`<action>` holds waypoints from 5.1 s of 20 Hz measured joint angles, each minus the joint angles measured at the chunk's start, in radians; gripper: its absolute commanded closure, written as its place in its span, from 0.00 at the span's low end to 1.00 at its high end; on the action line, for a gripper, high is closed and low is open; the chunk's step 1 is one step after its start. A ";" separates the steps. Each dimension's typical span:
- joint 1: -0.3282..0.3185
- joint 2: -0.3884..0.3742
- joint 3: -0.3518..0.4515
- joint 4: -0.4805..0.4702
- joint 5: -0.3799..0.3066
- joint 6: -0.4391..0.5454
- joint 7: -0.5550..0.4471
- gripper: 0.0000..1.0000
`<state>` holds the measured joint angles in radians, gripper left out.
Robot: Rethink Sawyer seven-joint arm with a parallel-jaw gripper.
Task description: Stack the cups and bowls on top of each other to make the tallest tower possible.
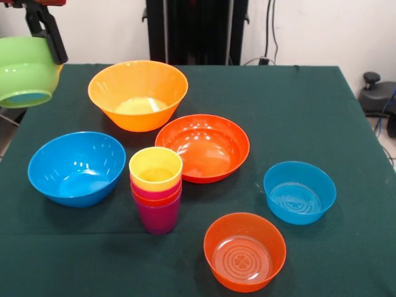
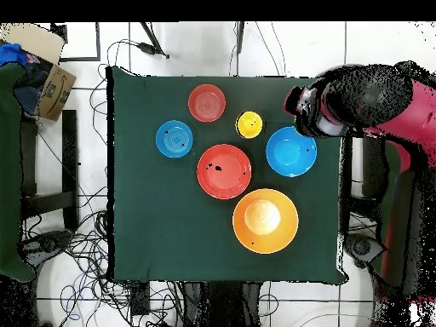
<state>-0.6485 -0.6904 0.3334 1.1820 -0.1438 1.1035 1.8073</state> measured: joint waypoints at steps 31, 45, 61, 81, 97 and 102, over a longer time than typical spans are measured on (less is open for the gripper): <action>0.074 0.010 -0.057 0.119 0.302 0.077 0.152 1.00; 0.142 0.045 -0.098 0.119 0.340 0.133 0.224 1.00; 0.148 0.063 -0.148 0.136 0.344 0.138 0.234 1.00; 0.173 0.199 -0.171 0.109 0.396 0.138 0.234 1.00; 0.151 0.194 -0.239 0.077 0.397 0.138 0.234 1.00; 0.159 0.220 -0.247 0.005 0.407 0.138 0.234 1.00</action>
<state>-0.4894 -0.4702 0.0868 1.1869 0.2629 1.2415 2.0411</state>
